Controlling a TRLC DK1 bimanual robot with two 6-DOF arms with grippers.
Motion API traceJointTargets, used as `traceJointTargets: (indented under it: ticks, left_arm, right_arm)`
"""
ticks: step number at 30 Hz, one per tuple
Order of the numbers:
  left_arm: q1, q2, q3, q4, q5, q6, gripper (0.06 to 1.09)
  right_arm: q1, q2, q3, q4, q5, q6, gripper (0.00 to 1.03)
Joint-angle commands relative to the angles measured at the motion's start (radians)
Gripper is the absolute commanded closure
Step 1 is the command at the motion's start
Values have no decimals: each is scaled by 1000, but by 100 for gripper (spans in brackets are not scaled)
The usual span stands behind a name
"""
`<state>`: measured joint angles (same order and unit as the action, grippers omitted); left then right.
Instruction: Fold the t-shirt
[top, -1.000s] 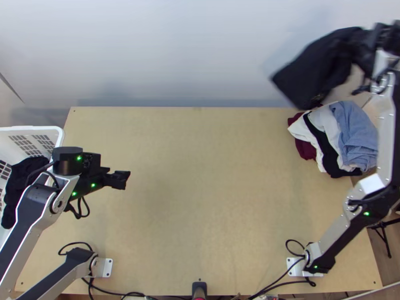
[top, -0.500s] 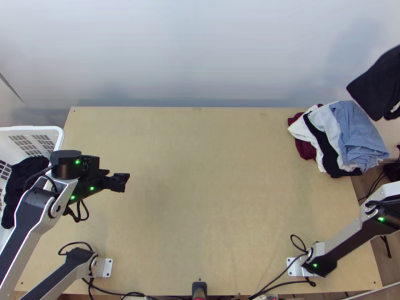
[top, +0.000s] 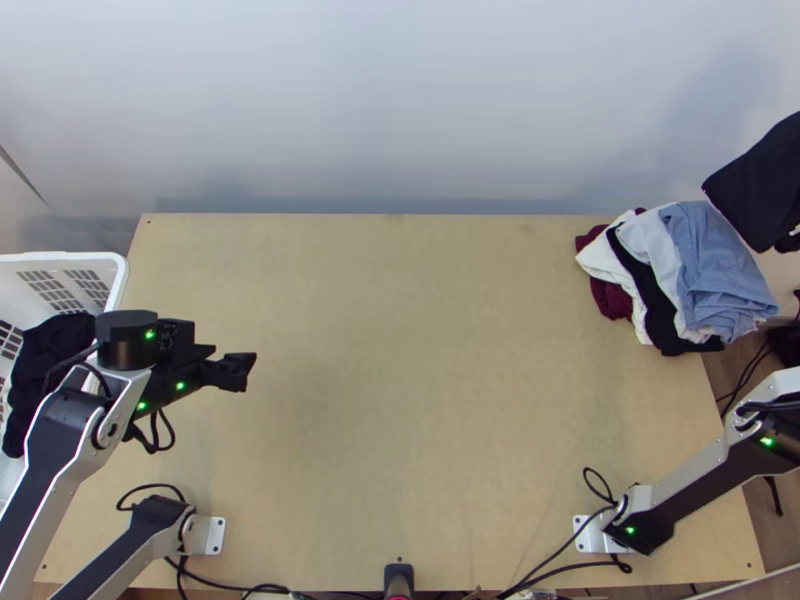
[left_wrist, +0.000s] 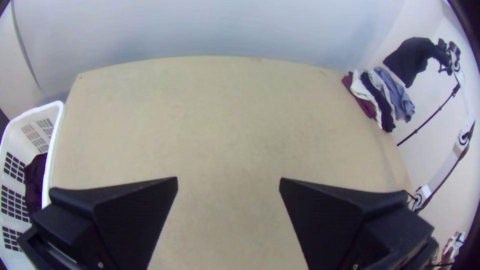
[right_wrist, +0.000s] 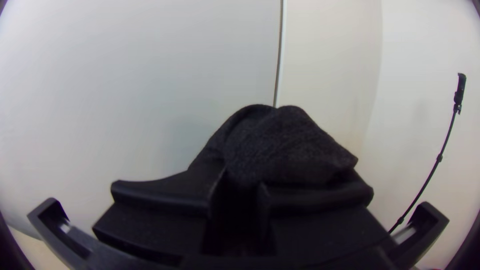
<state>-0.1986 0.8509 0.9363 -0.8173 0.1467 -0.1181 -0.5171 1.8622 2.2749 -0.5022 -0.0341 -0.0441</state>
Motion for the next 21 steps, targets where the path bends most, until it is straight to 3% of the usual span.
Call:
traceJointTargets:
  ticks: [1,13,21]
  left_arm:
    - [8,-33,-16,-8,-1,5,10]
    - [21,-46,-21,-8,-1,5,10]
    - [27,-85,-77,1,-1,0,10]
  right_arm:
    - [2,2,-6,7,0,-13,100]
    - [25,14,-9,21,0,-14,100]
    - [85,28,12,117,74,81,100]
